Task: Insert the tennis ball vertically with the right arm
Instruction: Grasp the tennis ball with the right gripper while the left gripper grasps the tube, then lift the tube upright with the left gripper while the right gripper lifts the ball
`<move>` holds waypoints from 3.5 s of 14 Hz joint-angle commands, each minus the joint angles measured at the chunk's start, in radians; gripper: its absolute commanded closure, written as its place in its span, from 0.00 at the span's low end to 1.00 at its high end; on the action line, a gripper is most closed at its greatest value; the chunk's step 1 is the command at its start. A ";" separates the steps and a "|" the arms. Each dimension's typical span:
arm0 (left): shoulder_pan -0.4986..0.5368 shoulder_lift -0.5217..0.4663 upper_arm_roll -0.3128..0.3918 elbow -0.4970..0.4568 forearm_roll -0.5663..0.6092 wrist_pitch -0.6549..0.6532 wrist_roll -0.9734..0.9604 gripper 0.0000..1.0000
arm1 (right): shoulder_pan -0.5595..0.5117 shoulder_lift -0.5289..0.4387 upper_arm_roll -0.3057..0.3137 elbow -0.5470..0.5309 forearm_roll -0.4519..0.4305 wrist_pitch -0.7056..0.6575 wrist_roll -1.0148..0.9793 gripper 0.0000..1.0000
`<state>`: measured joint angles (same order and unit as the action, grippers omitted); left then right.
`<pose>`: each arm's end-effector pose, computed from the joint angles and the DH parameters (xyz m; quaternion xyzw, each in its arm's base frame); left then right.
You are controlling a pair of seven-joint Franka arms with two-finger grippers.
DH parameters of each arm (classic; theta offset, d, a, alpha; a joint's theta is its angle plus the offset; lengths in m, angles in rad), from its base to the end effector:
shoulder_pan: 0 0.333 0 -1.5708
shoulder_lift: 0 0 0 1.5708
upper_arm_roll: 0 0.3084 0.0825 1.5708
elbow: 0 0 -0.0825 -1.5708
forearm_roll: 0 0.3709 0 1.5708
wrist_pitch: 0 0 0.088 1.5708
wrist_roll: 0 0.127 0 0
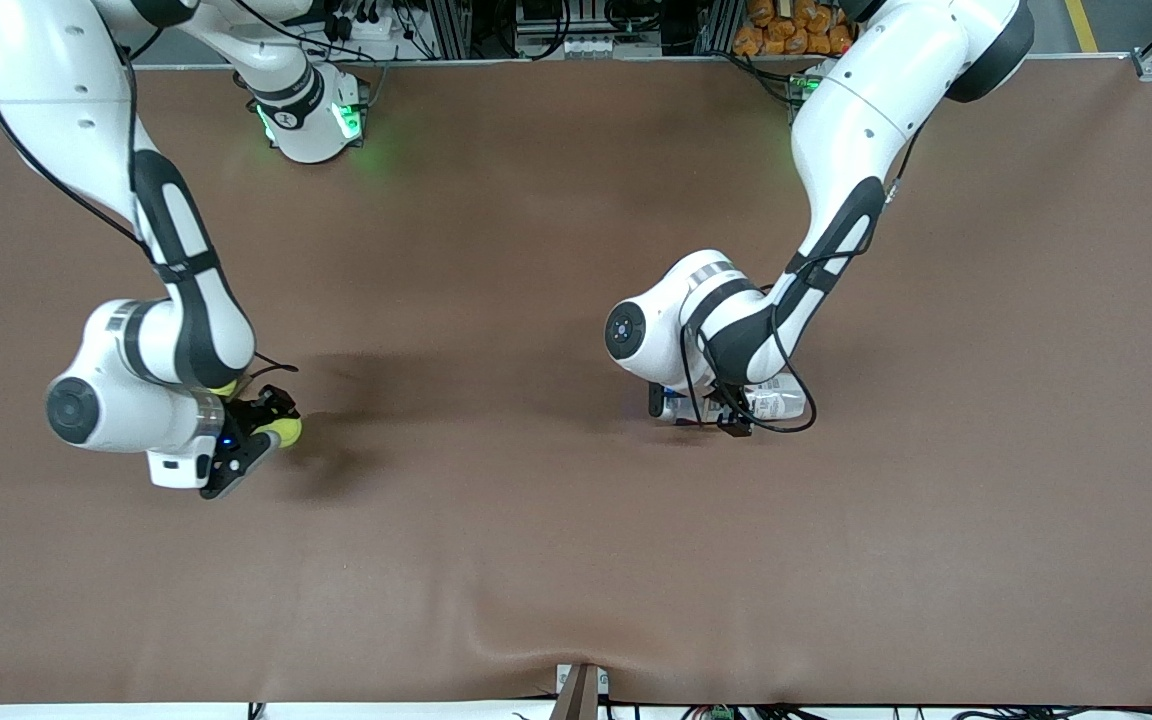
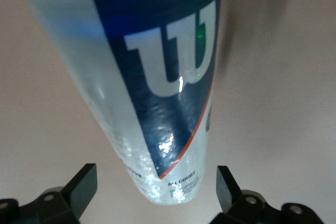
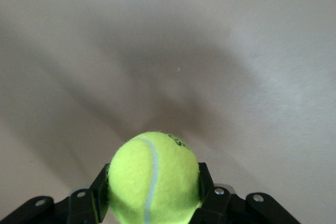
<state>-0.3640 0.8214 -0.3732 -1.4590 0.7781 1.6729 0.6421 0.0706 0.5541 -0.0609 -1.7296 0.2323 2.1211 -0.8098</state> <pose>0.5478 -0.3416 0.1805 -0.6421 0.6916 0.2413 0.2263 0.6341 0.0231 0.2335 -0.9356 -0.3353 0.0431 0.1022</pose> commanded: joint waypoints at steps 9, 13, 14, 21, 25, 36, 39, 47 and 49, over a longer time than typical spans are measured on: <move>0.016 0.035 -0.001 0.019 -0.042 0.020 -0.016 0.00 | -0.045 -0.103 0.006 0.010 0.271 -0.127 0.073 0.80; 0.016 0.048 -0.003 0.020 -0.042 0.025 -0.042 0.00 | -0.032 -0.126 0.009 0.010 0.272 -0.174 0.193 0.80; 0.016 0.050 -0.001 0.020 -0.037 0.027 -0.042 0.00 | -0.031 -0.134 0.009 0.010 0.272 -0.184 0.227 0.80; 0.014 0.077 -0.003 0.023 -0.042 0.036 -0.045 0.18 | -0.003 -0.152 0.010 0.008 0.274 -0.220 0.471 0.80; 0.005 0.074 -0.003 0.025 -0.042 0.036 -0.050 0.24 | 0.020 -0.167 0.010 0.010 0.289 -0.243 0.645 0.80; -0.001 0.062 -0.012 0.034 -0.039 0.122 -0.145 0.32 | 0.054 -0.197 0.010 0.077 0.291 -0.349 0.921 0.80; -0.003 0.061 -0.013 0.035 -0.040 0.128 -0.147 0.33 | 0.066 -0.197 0.010 0.084 0.289 -0.351 0.955 0.80; -0.015 0.039 -0.091 0.126 -0.042 0.149 -0.182 0.35 | 0.032 -0.184 0.006 0.079 0.288 -0.348 0.867 0.80; -0.015 0.022 -0.113 0.131 -0.039 0.250 -0.272 0.35 | 0.028 -0.181 0.004 0.076 0.288 -0.346 0.847 0.80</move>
<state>-0.3732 0.8670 -0.4768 -1.3383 0.7487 1.8631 0.4337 0.1138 0.3771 -0.0612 -1.6467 0.5082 1.7816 0.0690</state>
